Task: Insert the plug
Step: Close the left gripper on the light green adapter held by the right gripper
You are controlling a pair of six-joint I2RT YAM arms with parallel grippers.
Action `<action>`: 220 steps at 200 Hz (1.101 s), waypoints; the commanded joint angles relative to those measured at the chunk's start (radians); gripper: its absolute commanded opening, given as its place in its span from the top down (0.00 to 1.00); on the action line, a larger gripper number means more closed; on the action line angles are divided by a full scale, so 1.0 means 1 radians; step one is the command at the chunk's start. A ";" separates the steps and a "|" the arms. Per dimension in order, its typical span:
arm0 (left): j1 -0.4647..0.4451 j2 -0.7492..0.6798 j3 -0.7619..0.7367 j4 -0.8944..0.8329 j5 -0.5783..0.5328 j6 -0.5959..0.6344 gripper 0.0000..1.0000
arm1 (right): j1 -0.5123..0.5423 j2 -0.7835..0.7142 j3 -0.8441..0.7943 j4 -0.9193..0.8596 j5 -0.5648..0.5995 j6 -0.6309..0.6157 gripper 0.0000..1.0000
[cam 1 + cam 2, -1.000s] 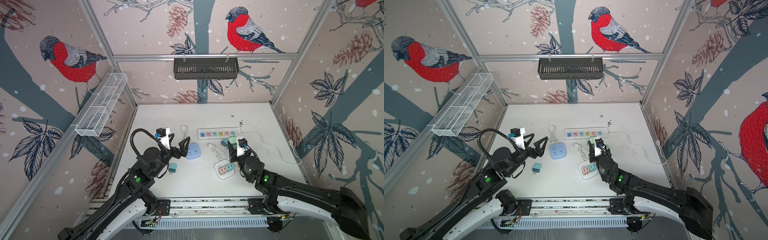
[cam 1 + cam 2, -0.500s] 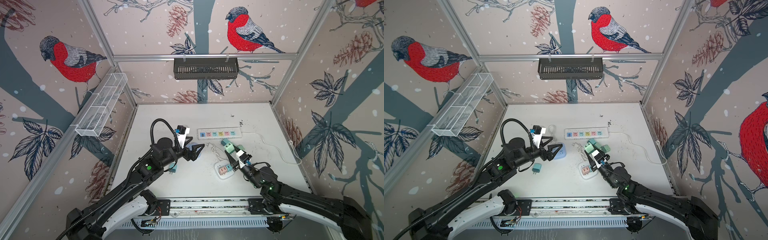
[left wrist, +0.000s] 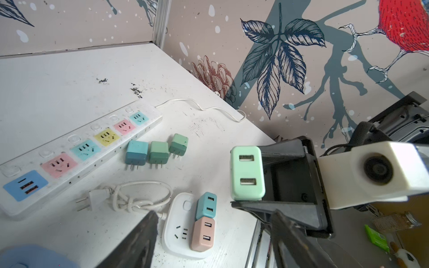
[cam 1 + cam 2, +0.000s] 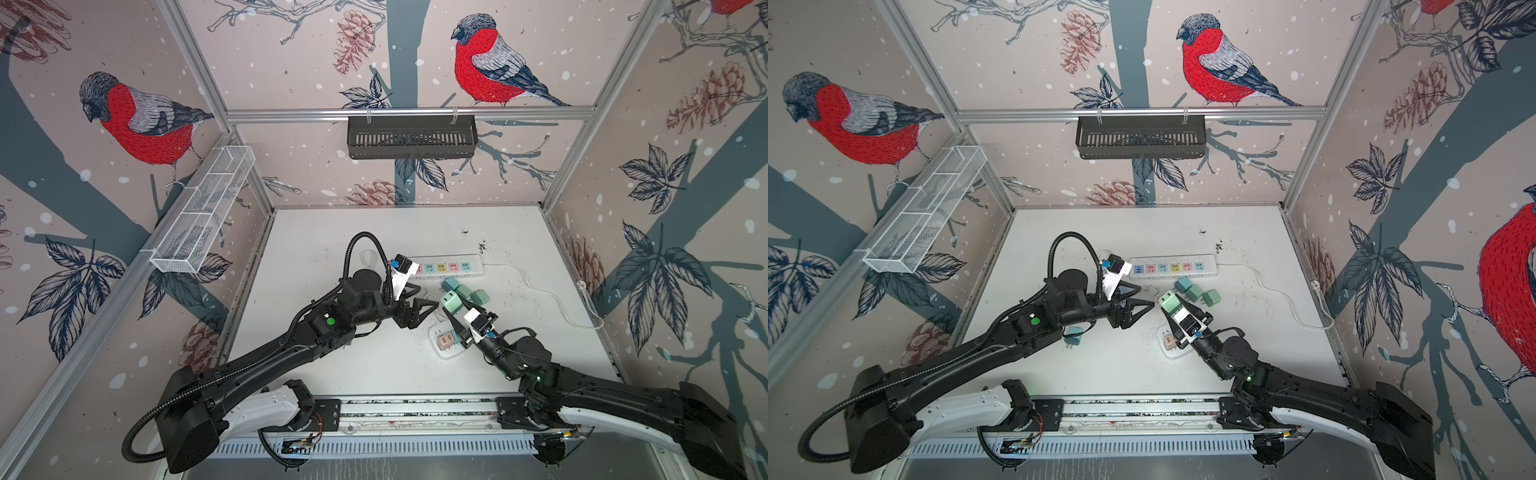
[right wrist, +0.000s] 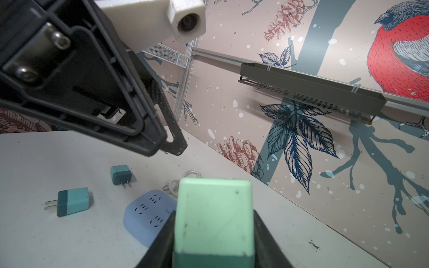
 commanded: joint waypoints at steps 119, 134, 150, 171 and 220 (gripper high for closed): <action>-0.058 0.128 0.075 0.048 0.005 0.003 0.32 | 0.030 0.040 0.023 0.043 0.012 -0.043 0.99; -0.060 0.135 0.084 0.042 0.004 0.006 0.33 | 0.034 0.053 0.028 0.044 0.012 -0.046 0.99; -0.064 0.142 0.085 0.045 0.010 0.006 0.33 | 0.041 0.063 0.031 0.045 0.025 -0.055 0.99; -0.068 0.147 0.089 0.041 0.010 0.012 0.34 | 0.046 0.070 0.033 0.048 0.023 -0.061 0.99; -0.080 0.164 0.100 0.032 0.030 0.024 0.40 | 0.049 0.075 0.032 0.051 0.031 -0.066 0.98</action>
